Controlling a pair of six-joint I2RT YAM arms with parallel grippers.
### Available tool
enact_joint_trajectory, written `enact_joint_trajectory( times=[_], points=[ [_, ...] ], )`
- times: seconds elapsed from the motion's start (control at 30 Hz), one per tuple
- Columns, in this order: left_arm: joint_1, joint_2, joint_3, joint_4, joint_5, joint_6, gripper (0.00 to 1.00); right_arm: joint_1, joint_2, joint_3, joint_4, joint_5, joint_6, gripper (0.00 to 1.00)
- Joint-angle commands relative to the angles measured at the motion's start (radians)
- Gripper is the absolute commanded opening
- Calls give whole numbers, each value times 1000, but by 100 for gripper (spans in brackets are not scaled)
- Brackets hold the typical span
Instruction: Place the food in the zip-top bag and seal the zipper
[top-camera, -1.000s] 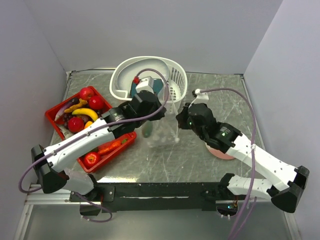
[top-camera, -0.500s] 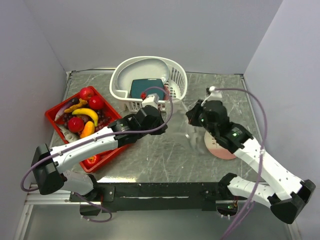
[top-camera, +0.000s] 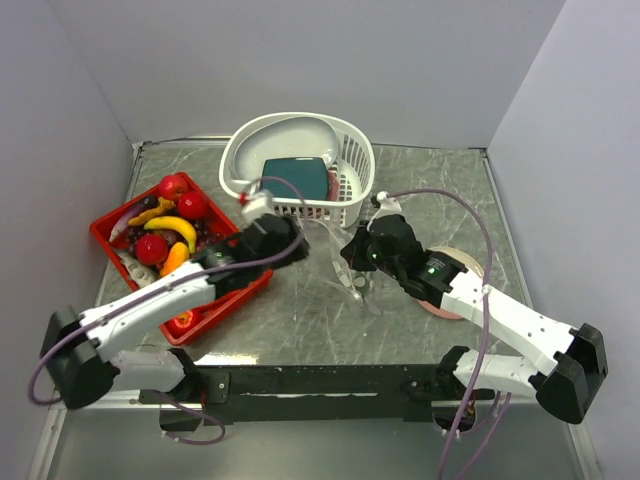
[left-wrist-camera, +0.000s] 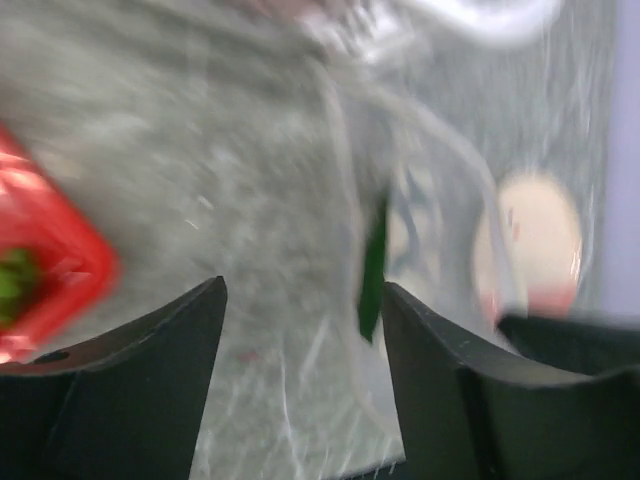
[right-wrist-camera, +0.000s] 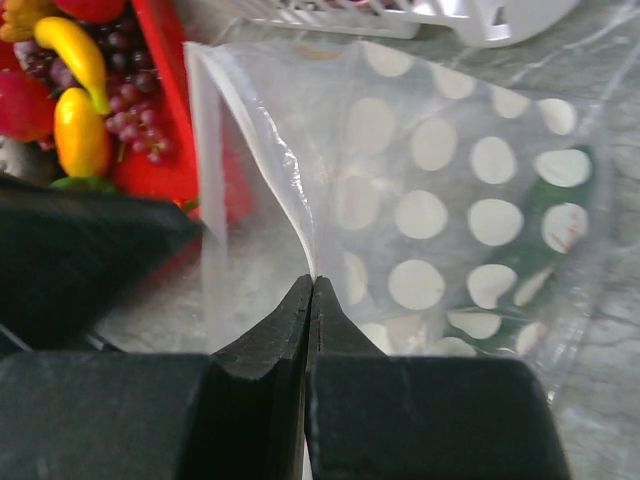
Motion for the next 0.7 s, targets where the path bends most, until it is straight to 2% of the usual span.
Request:
enact_joint_trajectory(
  times=[0.0, 0.07, 0.2, 0.37, 0.4, 0.47, 0.57, 0.67],
  points=[
    [158, -108, -13, -113, -146, -60, 71, 30, 28, 50, 92, -31, 22, 0],
    [229, -119, -10, -162, -163, -63, 75, 45, 40, 54, 100, -39, 24, 0],
    [440, -88, 2, -206, -188, -56, 77, 48, 42, 44, 114, -44, 17, 0],
    [613, -71, 2, -217, -226, -71, 79, 47, 16, 28, 114, -36, -2, 0],
    [662, -65, 2, -232, -231, -103, 81, 47, 14, 28, 114, -37, -4, 0],
    [709, -53, 4, -260, -231, -137, 93, 47, 8, 22, 117, -53, -12, 0],
    [797, -27, 14, -289, -229, -154, 99, 47, -3, 13, 125, -68, -16, 0],
    [861, -14, 31, -289, -231, -142, 99, 47, -10, 8, 120, -71, -26, 0]
  ],
)
